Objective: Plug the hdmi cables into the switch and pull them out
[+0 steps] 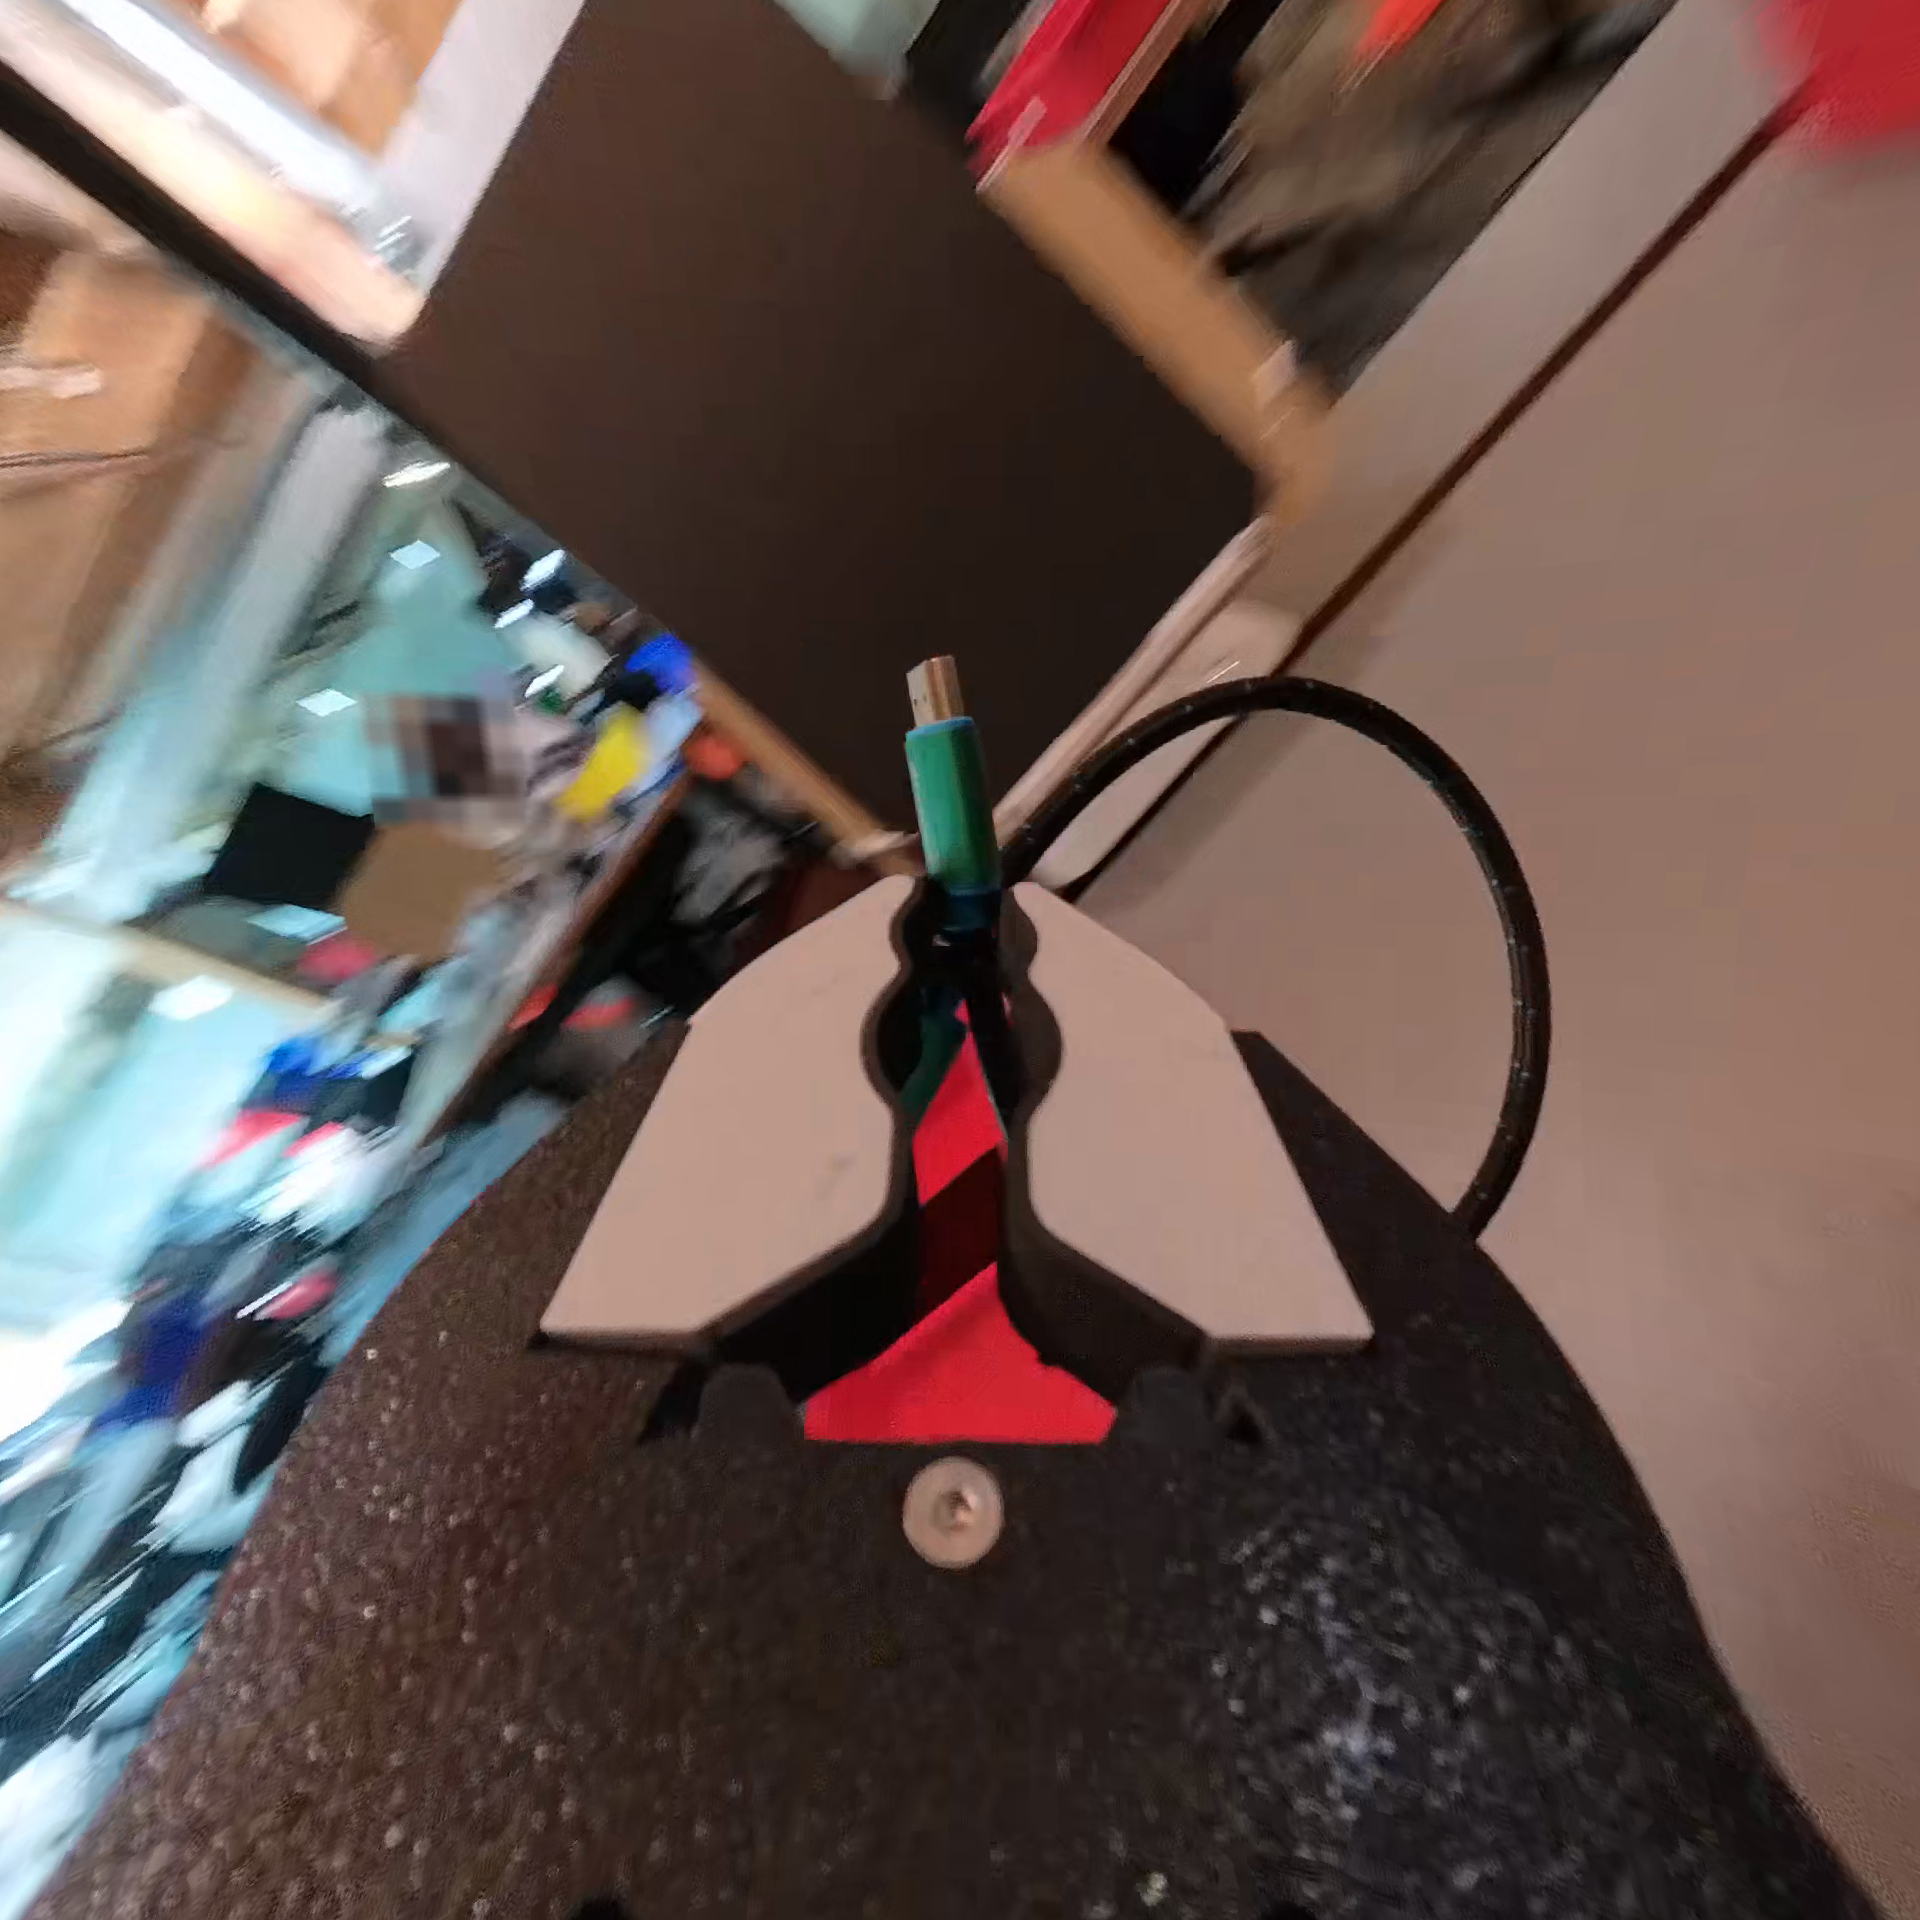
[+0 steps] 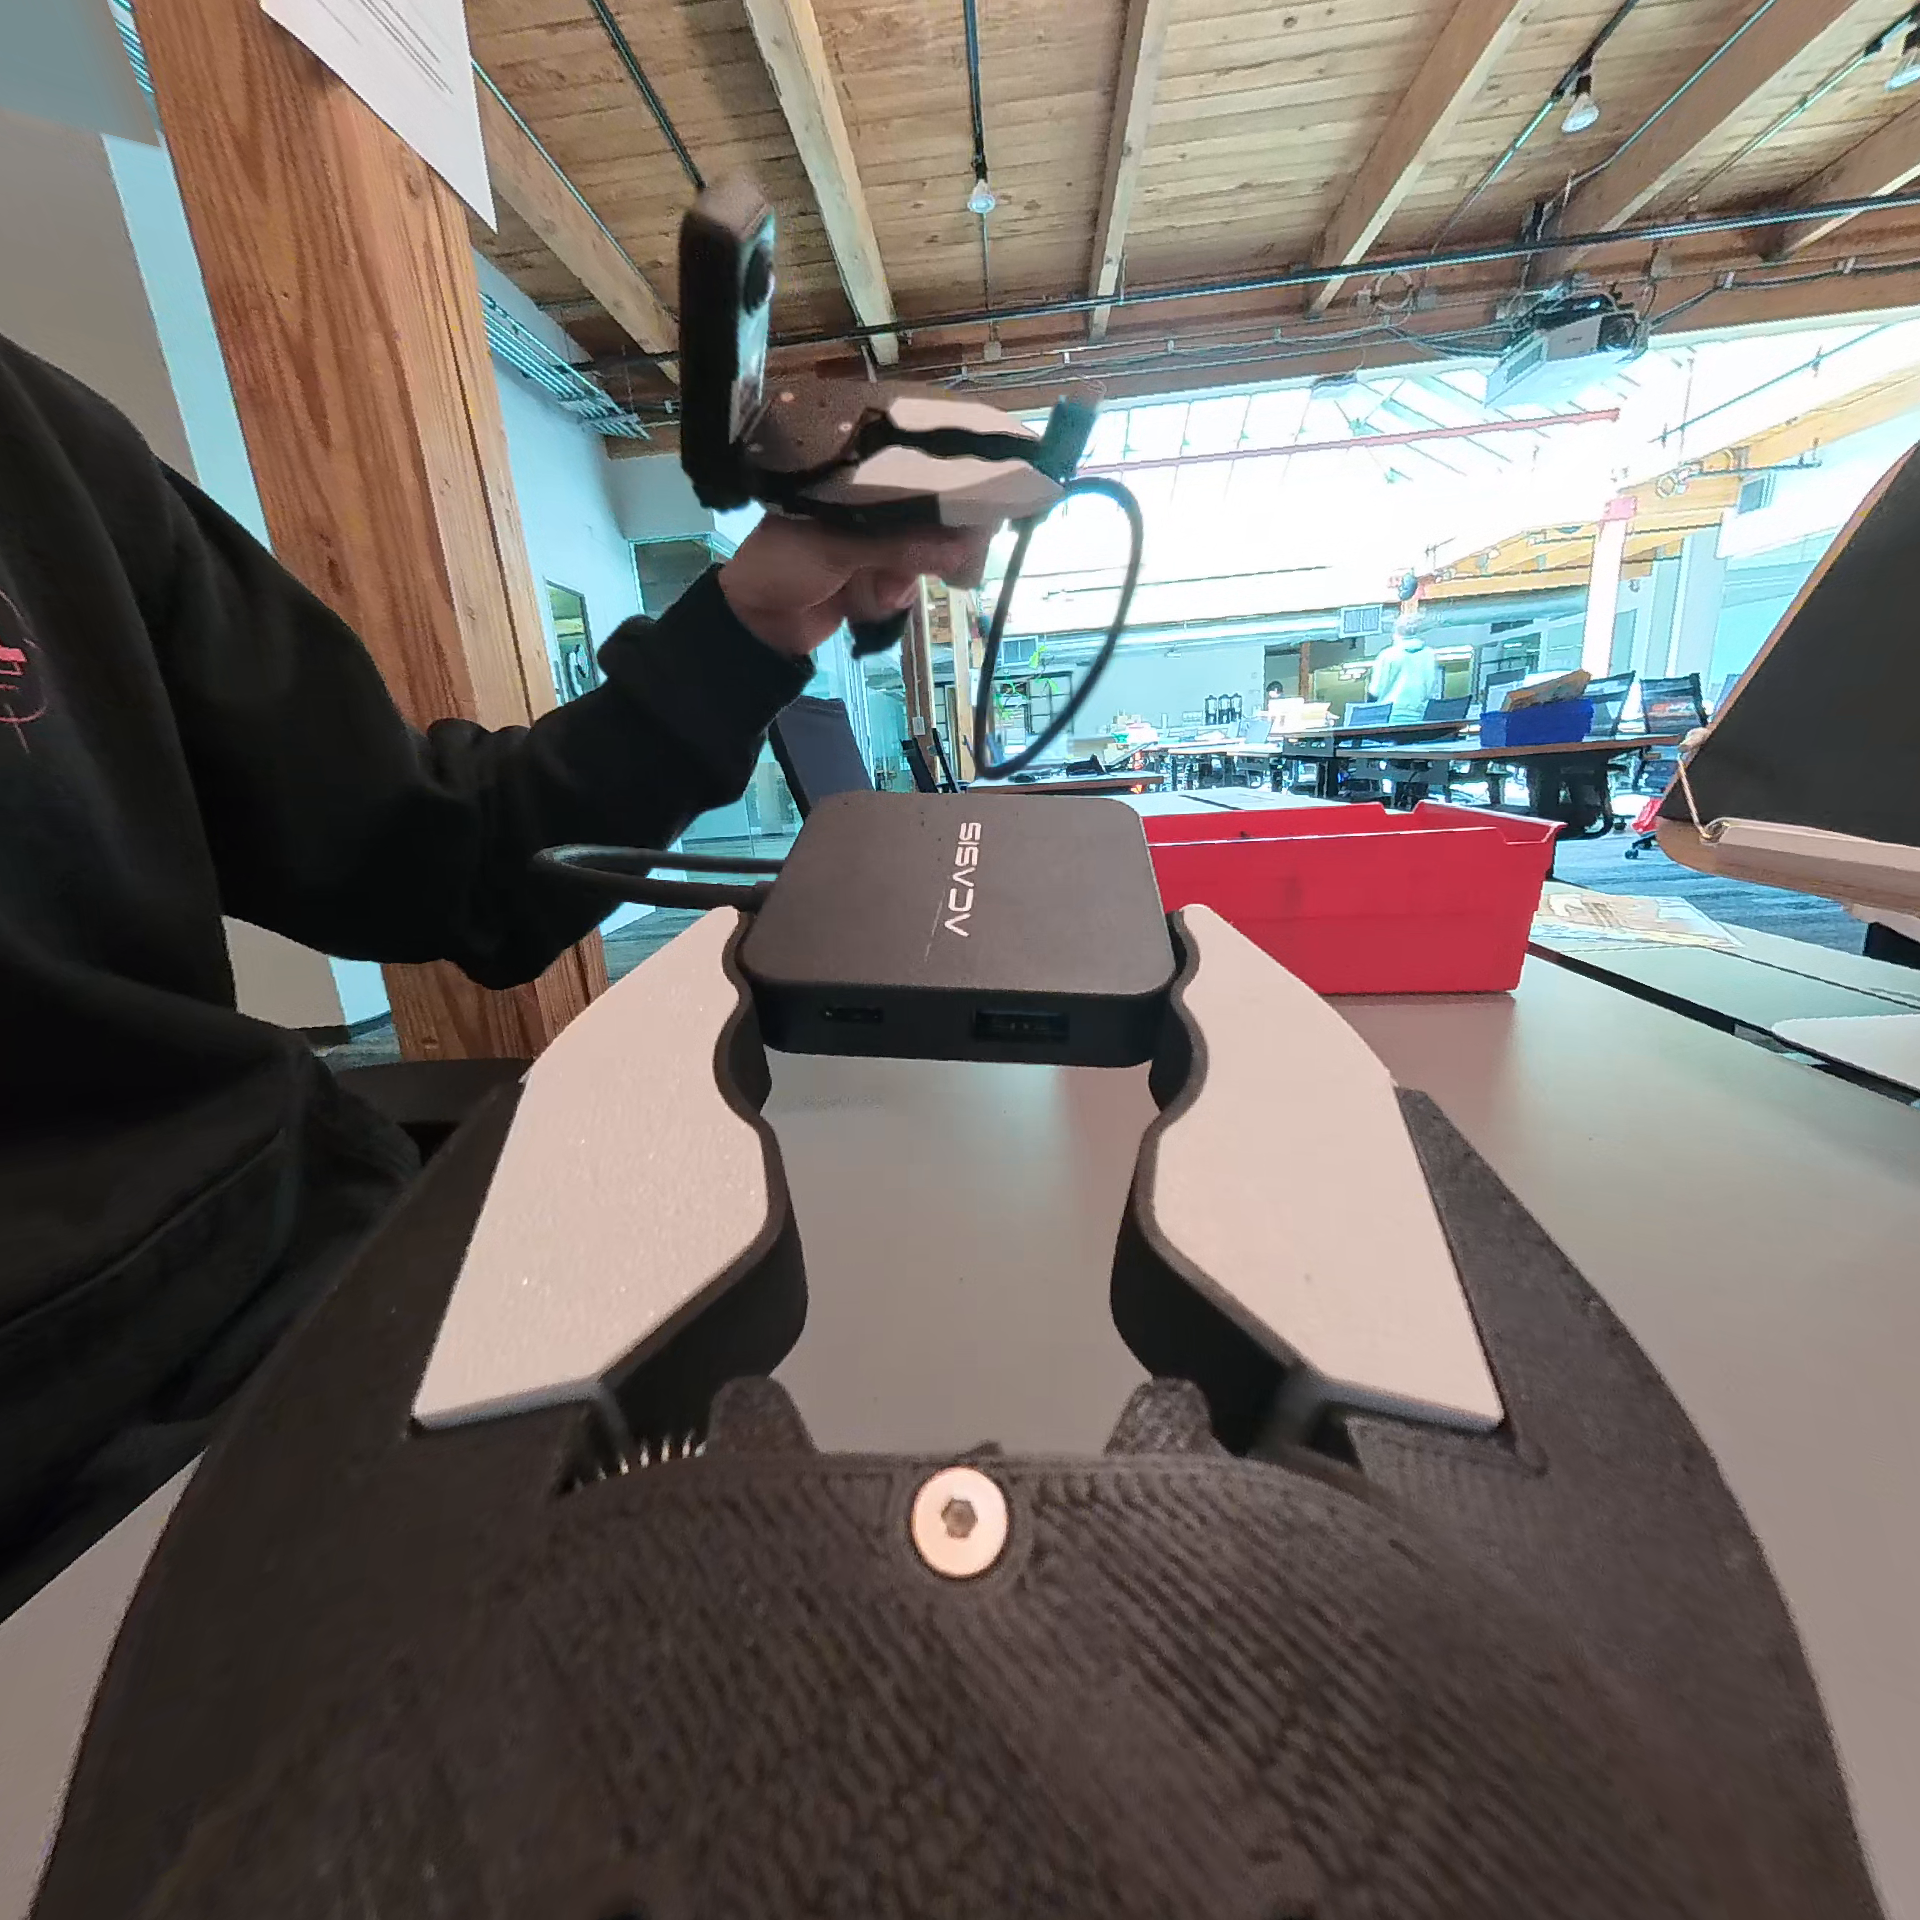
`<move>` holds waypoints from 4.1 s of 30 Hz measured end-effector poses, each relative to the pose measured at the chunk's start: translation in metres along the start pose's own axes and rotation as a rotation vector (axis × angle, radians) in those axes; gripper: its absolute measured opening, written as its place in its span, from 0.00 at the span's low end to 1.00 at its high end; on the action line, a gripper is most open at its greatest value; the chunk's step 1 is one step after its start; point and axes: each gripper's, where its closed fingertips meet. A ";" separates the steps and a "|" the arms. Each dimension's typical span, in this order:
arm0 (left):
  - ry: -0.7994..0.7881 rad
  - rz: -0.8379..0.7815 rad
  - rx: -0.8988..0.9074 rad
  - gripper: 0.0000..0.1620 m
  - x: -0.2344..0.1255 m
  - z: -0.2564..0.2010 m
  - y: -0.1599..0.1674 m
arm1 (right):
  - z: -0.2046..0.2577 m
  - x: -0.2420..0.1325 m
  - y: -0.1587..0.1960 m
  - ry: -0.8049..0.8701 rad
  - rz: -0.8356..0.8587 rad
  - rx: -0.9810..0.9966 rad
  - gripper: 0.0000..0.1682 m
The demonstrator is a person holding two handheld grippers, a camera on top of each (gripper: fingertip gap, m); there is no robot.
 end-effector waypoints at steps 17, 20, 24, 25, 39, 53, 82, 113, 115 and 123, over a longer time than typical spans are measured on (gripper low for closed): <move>0.652 -0.085 0.226 0.06 0.011 -0.156 0.008 | 0.019 -0.008 -0.009 -0.142 -0.057 0.015 0.44; 0.948 0.139 0.387 0.06 0.014 -0.204 0.045 | 0.031 -0.017 -0.022 -0.253 -0.154 0.050 0.44; 1.240 0.235 0.431 0.07 0.014 -0.259 0.066 | 0.036 -0.019 -0.025 -0.289 -0.178 0.056 0.44; 1.241 0.235 0.440 0.07 0.019 -0.268 0.068 | 0.035 -0.018 -0.023 -0.280 -0.166 0.051 0.44; 0.843 0.413 -0.192 0.28 0.054 -0.246 0.077 | 0.021 -0.012 -0.010 -0.176 -0.094 0.044 0.44; 0.753 0.584 -0.389 0.38 0.049 -0.278 0.084 | 0.023 -0.006 -0.005 -0.181 -0.057 0.036 0.44; -0.432 -0.073 0.555 0.04 0.016 -0.210 0.035 | 0.015 -0.021 -0.012 -0.118 -0.109 0.021 0.44; 0.541 0.040 0.297 0.08 0.015 -0.341 0.038 | 0.014 -0.019 -0.008 -0.107 -0.079 0.021 0.44; 0.543 0.037 0.294 0.10 0.016 -0.342 0.036 | 0.015 -0.019 -0.008 -0.104 -0.078 0.016 0.44; 0.441 -0.037 0.456 0.15 0.018 -0.331 0.030 | 0.014 -0.020 -0.009 -0.101 -0.083 0.017 0.44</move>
Point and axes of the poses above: each gripper's, where its closed fingertips meet, x out along the fingers, y out of its underside, z = x × y across the jaws, and after that the axes turned 14 degrees about z, right-handed
